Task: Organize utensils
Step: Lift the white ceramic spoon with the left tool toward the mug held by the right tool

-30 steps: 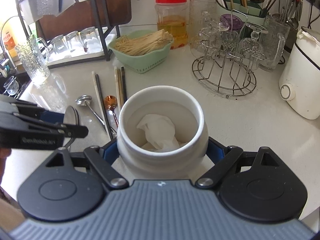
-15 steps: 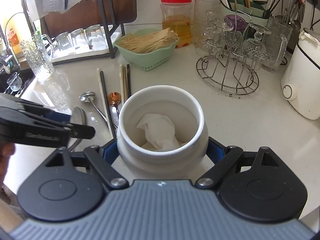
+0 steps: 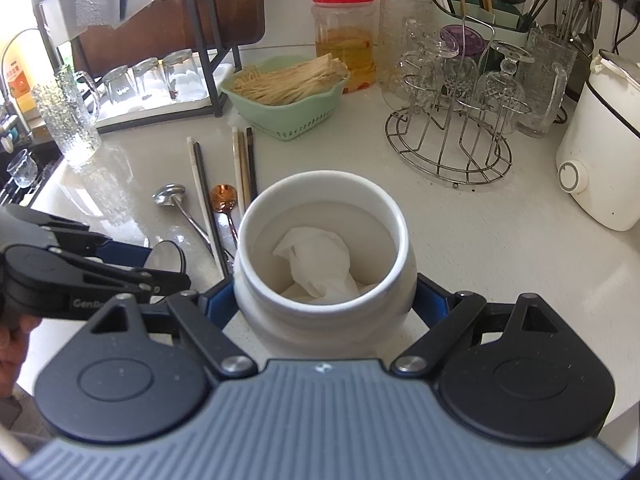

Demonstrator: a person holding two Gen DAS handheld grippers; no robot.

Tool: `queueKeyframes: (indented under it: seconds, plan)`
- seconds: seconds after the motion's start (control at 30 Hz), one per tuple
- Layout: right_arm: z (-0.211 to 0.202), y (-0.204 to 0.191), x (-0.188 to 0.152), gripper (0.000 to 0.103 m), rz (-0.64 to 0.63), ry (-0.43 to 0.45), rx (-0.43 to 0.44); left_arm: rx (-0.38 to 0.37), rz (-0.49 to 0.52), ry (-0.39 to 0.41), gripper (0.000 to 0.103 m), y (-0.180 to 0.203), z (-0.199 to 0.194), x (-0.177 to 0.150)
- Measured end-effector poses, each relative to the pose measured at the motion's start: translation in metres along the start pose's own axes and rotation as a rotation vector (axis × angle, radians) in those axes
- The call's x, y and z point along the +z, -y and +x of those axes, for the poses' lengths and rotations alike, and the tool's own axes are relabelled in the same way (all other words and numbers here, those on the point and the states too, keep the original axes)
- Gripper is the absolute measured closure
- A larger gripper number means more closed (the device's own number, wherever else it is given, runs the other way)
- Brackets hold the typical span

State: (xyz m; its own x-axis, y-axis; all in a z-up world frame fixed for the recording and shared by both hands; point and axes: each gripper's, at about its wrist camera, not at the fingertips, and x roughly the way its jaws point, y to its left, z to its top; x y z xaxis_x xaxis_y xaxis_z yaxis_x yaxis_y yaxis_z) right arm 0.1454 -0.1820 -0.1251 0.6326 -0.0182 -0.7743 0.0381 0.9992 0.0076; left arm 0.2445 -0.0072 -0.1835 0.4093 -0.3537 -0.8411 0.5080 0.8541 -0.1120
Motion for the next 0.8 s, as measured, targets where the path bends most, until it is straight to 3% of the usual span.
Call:
queueKeyframes:
  seconds: [0.3, 0.8]
  plan:
    - [0.001, 0.000, 0.002, 0.012, 0.007, -0.018, -0.008, 0.034, 0.064, 0.043, 0.054, 0.010, -0.001, 0.000]
    - [-0.001, -0.001, -0.003, 0.012, -0.003, 0.009, -0.012, 0.021, -0.057, 0.141, 0.055, -0.004, -0.053, 0.004]
